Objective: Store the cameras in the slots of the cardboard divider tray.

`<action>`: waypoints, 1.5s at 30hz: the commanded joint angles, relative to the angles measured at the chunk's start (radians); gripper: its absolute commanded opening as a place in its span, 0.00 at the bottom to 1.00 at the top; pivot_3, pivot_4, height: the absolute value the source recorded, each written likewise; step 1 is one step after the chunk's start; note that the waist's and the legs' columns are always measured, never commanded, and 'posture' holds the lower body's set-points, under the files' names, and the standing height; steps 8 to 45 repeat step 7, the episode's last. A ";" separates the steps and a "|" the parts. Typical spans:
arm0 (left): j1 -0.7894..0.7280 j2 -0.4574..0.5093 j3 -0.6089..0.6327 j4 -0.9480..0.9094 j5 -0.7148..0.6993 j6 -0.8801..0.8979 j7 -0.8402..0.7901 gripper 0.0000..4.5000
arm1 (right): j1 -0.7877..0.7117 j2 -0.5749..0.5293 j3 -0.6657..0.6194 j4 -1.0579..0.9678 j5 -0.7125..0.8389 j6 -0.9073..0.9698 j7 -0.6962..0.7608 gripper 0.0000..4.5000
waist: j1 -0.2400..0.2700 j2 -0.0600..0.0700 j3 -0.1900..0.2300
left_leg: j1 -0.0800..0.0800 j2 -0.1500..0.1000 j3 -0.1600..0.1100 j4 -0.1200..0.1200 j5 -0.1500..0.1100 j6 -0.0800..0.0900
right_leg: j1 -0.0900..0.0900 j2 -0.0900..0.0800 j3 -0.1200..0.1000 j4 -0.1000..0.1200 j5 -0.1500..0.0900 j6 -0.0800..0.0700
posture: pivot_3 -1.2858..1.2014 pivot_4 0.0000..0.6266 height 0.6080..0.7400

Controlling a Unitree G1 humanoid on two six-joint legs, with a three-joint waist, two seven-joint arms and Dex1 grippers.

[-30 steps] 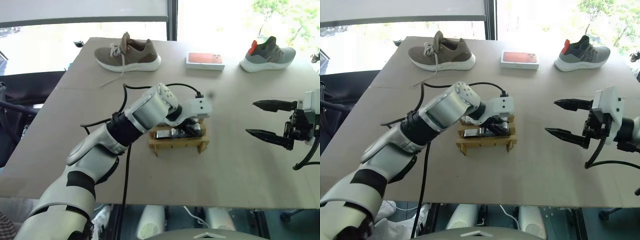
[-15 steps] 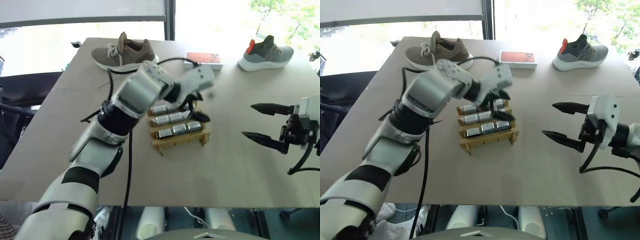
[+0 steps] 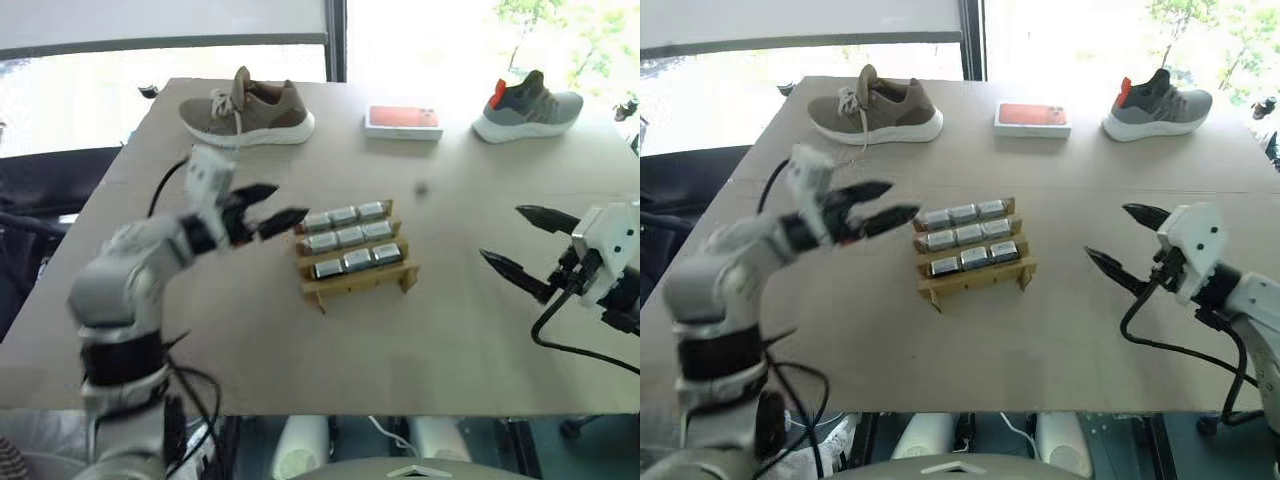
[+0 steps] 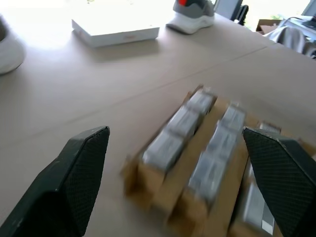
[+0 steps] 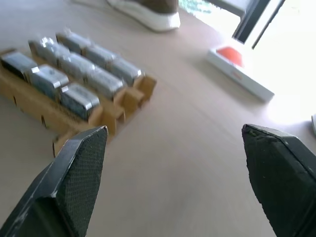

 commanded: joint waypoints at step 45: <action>0.365 0.039 0.133 -0.132 -0.058 -0.213 -0.035 1.00 | 0.170 -0.005 -0.097 -0.008 -0.034 -0.048 0.056 0.96 | 0.005 -0.001 -0.002 | 0.005 -0.001 0.000 0.000 0.000 0.001 | 0.004 -0.001 0.000 0.001 -0.001 -0.001 | 0.52 0.24 1.00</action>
